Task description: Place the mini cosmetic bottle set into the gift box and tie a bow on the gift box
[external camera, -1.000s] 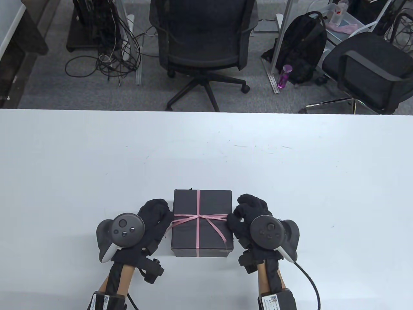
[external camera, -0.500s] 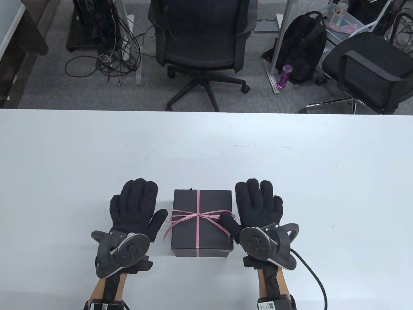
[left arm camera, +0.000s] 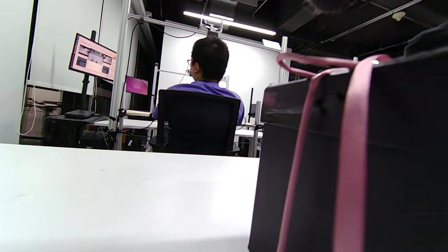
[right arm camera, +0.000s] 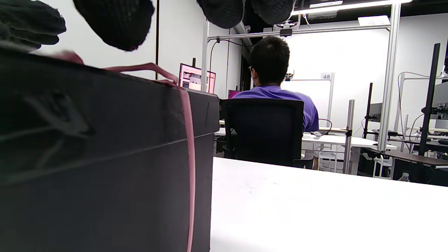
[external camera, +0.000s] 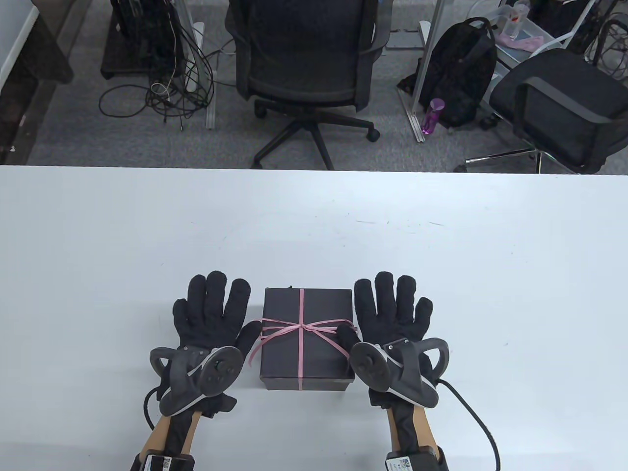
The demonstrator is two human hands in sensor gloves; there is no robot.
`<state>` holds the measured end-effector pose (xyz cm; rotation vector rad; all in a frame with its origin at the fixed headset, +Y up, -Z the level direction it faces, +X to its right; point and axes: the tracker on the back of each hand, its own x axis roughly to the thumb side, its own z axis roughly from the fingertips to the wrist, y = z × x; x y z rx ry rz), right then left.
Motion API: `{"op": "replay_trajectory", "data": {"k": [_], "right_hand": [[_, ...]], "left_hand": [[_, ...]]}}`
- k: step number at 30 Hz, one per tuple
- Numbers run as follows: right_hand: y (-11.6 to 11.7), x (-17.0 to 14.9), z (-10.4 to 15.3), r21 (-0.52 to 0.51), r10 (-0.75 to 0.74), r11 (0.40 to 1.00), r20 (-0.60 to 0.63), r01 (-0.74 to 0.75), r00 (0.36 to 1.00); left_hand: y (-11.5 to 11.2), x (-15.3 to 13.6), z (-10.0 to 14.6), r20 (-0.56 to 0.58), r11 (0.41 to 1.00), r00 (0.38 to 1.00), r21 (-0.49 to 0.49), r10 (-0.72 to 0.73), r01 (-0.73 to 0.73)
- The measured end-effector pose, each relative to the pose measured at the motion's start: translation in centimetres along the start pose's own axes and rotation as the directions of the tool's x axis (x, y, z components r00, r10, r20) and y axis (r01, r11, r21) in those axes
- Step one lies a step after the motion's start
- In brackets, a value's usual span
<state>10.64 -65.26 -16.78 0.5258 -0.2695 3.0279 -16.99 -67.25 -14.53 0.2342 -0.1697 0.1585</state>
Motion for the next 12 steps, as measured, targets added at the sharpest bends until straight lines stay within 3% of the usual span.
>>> {"op": "replay_trajectory", "data": {"k": [12], "right_hand": [[0.18,-0.16,-0.13,0.035,-0.050,0.998,-0.003,0.050,0.999]], "left_hand": [[-0.10,-0.49,-0.19,-0.018,1.000,1.000,-0.012,0.016,-0.016]]}}
